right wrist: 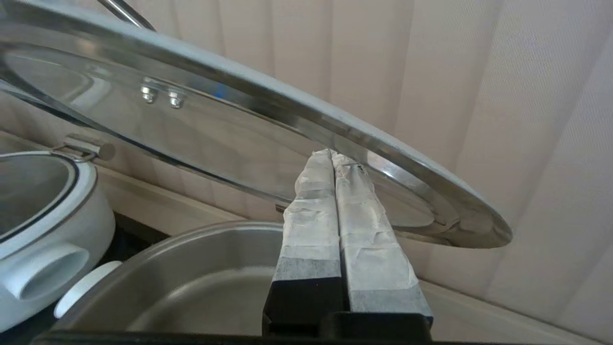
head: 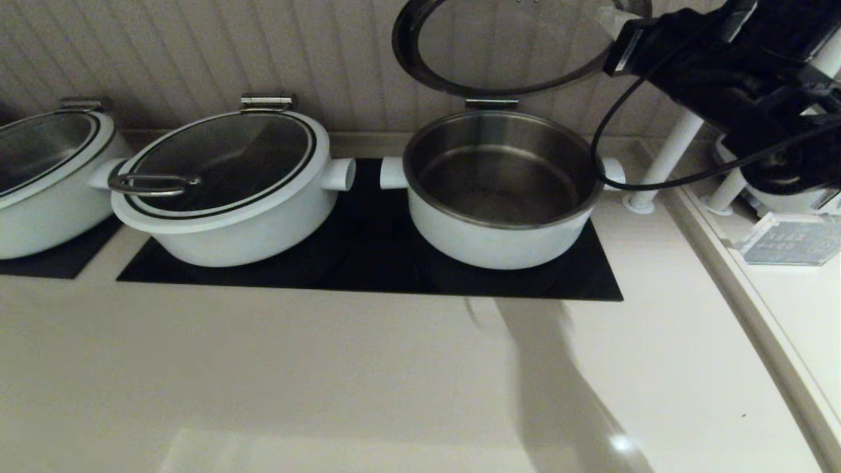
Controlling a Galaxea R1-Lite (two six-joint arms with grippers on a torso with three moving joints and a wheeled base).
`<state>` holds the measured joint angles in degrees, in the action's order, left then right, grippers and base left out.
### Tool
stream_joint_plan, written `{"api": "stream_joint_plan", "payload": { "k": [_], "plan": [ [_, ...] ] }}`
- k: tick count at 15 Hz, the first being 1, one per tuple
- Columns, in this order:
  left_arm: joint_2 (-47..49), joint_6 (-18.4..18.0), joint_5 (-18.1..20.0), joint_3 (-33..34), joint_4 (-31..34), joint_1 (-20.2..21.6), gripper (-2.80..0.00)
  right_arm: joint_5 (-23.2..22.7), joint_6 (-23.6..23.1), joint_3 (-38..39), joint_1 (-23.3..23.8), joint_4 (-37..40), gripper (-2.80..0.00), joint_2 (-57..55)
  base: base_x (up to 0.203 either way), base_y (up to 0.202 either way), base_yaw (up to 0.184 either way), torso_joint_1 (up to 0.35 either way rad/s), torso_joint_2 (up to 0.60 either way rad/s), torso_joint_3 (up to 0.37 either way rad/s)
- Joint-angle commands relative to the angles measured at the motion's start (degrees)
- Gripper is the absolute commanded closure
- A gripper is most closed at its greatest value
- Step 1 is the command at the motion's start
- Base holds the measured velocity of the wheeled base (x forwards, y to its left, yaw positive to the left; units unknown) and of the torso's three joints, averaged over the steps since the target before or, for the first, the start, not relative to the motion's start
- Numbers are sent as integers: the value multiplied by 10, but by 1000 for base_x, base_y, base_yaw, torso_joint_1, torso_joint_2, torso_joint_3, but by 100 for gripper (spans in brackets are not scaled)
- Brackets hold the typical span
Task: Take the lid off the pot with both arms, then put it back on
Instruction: Open the pot lid completely
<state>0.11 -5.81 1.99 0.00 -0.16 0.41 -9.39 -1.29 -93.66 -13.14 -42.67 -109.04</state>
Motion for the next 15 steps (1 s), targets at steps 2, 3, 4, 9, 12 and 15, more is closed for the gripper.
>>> {"api": "stream_joint_plan", "payload": {
  "k": [2, 3, 4, 9, 12, 15],
  "plan": [
    [0, 2, 0, 0, 0, 0, 0, -1, 0, -8, 0, 2, 0, 11, 0, 0, 0, 0, 0, 0],
    [0, 2, 0, 0, 0, 0, 0, -1, 0, -8, 2, 1, 0, 13, 0, 0, 0, 0, 0, 0],
    [0, 2, 0, 0, 0, 0, 0, -1, 0, -8, 2, 0, 0, 14, 0, 0, 0, 0, 0, 0],
    [0, 37, -2, 0, -1, 0, 0, -5, 0, -37, 17, -3, 0, -10, 0, 0, 0, 0, 0, 0],
    [0, 45, -8, 0, -1, 0, 0, -5, 1, -74, 28, -3, 0, -30, 0, 0, 0, 0, 0, 0],
    [0, 45, -9, 0, -1, 0, 0, -5, 1, -78, 29, -3, 0, -26, 0, 0, 0, 0, 0, 0]
  ]
}}
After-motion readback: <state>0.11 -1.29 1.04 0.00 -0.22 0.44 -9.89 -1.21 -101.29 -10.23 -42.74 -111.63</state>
